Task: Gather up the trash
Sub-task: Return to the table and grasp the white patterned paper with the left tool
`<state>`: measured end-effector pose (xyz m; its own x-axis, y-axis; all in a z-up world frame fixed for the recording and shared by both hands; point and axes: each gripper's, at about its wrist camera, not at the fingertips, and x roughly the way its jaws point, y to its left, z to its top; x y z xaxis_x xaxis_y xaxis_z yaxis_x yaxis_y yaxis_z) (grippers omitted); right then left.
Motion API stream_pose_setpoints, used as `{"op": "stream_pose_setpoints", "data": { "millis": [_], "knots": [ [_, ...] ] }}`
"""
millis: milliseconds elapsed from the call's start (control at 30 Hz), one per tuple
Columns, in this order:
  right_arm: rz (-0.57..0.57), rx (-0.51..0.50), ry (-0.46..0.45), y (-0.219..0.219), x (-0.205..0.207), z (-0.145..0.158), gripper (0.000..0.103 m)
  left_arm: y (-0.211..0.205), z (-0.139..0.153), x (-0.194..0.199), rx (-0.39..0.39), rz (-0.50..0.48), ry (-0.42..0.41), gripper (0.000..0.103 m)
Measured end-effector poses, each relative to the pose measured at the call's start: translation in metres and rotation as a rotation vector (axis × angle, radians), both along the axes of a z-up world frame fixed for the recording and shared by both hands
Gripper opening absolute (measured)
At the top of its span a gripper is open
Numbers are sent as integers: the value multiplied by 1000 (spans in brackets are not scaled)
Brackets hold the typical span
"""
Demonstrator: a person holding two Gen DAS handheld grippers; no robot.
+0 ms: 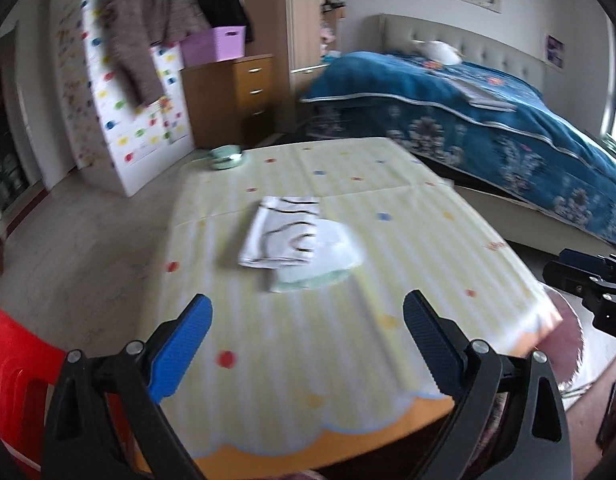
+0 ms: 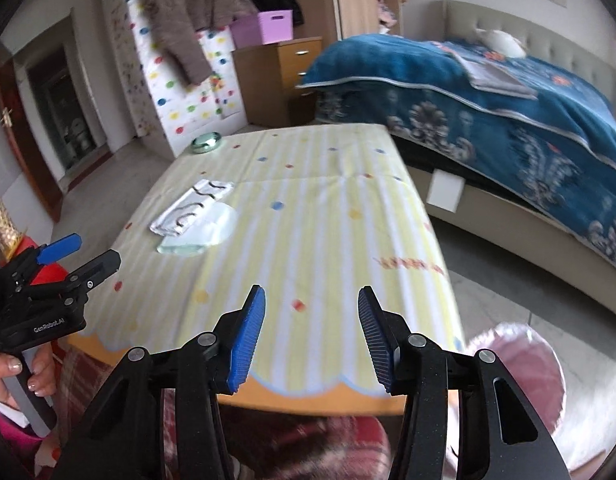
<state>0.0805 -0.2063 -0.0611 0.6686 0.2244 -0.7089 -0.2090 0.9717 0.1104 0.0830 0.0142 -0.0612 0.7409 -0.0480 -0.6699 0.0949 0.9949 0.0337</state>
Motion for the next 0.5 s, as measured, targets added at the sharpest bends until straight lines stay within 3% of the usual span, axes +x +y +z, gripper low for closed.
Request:
{"op": "stream_pose_setpoints", "data": {
  "millis": [333,500],
  "knots": [
    [32,5,13,44,55,-7,46,22,-15,60,-7,4,63,93],
    [28,23,31,48,72,-10,46,14,-30,87,9,-34,108,85]
  ]
}}
